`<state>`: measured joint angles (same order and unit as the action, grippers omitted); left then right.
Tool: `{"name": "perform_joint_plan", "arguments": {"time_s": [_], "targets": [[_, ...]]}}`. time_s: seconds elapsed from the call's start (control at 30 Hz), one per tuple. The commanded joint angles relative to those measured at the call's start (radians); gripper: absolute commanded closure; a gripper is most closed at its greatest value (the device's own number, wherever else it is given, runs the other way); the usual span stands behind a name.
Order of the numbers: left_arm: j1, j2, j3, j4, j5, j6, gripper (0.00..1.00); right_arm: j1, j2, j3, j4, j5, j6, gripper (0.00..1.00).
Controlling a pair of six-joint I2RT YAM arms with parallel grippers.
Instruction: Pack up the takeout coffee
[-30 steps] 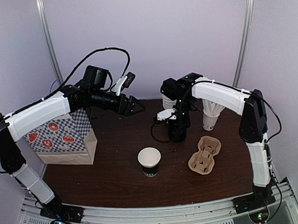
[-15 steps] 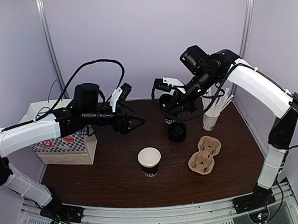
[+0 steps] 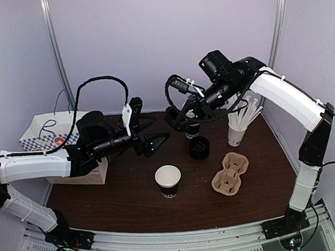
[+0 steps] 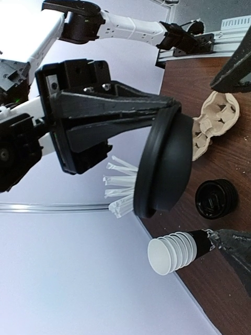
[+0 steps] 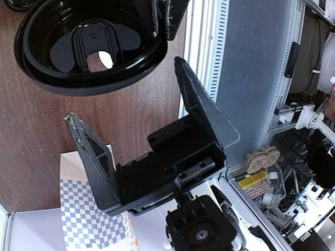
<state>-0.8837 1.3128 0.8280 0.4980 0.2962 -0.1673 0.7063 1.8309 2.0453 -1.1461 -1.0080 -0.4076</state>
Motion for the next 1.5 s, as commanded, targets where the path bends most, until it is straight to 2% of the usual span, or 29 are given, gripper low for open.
{"name": "perform_joint_plan", "arguments": {"time_s": [0.0,0.57,0.87,1.33,1.47], "targets": [[-0.025,0.041,-0.006,0.207,-0.089,-0.033,0.09,-0.004,0.01,0.022,0.028,-0.085,0.043,0.97],[-0.045,0.143,0.067,0.273,-0.045,-0.034,0.14,-0.005,0.018,0.006,0.052,-0.11,0.07,0.96],[-0.052,0.151,0.088,0.253,-0.009,0.005,0.19,-0.004,0.031,0.006,0.056,-0.123,0.076,0.96],[-0.075,0.152,0.114,0.204,-0.043,0.115,0.18,-0.005,0.042,0.005,0.035,-0.163,0.076,0.96],[-0.075,0.151,0.124,0.196,-0.039,0.121,0.23,-0.004,0.04,0.006,0.036,-0.16,0.078,0.96]]}}
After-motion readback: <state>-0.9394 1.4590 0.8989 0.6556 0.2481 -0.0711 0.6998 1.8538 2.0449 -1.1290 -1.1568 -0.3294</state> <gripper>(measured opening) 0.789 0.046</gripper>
